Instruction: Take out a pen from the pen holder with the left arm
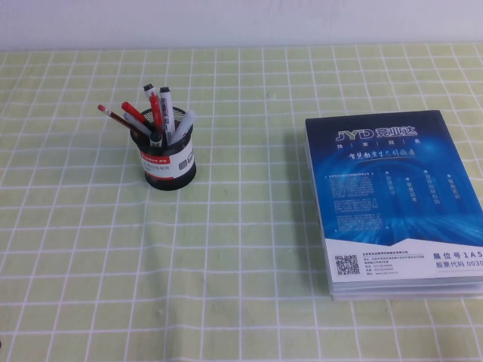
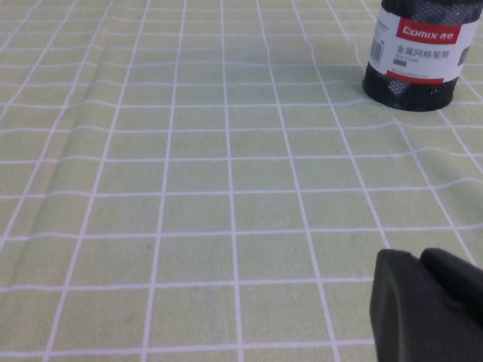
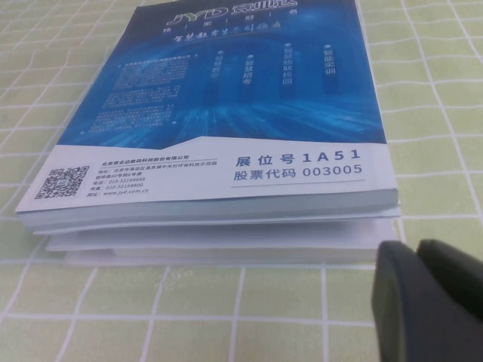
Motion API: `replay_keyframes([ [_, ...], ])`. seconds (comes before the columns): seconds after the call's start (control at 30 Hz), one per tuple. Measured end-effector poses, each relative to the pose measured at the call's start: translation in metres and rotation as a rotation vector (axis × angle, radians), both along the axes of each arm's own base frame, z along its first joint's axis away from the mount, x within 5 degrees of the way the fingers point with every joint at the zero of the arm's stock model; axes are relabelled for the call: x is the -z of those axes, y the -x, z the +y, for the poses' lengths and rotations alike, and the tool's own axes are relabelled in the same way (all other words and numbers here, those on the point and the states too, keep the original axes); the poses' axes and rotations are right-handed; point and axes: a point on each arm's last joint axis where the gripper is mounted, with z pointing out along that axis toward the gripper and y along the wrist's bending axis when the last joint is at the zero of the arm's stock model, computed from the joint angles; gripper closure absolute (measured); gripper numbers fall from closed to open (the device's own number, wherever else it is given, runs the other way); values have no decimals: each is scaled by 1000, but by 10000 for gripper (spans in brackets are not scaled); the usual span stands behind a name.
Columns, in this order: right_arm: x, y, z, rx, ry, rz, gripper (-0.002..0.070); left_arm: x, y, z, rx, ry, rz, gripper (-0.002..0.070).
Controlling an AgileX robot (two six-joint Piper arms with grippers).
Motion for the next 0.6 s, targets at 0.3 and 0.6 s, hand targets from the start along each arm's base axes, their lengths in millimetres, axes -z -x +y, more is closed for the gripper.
replay_keyframes([
  [0.3,0,0,0,0,0,0,691,0,0,0,0,0,0,673],
  [0.6,0,0,0,0,0,0,691,-2,-1,-1,9,-2,-27,673],
])
